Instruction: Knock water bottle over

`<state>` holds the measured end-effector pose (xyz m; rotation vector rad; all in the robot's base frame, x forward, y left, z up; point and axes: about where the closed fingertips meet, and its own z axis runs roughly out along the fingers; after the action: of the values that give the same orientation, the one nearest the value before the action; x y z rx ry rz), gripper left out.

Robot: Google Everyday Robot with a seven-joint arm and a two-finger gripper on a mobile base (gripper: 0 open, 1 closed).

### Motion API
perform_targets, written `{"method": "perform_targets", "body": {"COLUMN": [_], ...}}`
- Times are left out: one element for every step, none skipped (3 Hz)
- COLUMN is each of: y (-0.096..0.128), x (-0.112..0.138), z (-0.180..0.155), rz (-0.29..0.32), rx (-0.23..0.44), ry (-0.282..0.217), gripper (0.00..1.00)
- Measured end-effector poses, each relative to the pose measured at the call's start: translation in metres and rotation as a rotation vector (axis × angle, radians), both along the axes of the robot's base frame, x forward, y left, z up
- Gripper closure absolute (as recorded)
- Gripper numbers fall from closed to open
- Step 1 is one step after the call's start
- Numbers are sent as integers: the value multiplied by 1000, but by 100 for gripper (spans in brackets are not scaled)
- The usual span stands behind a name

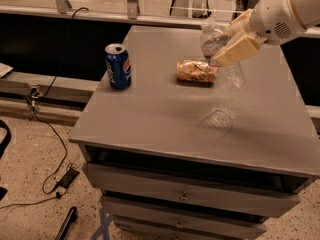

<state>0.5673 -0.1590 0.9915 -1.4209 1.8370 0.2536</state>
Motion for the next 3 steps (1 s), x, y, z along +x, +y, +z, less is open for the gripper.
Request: {"method": "perform_targets", "body": {"y": [10,-4,0], "x": [-15,-8,-10], "z": [-9,-14,-17], "rz": [128,114,135], "rx": [-273,-352,-381], "ry": [-27,-40,-29], "gripper": [100,100,100]}}
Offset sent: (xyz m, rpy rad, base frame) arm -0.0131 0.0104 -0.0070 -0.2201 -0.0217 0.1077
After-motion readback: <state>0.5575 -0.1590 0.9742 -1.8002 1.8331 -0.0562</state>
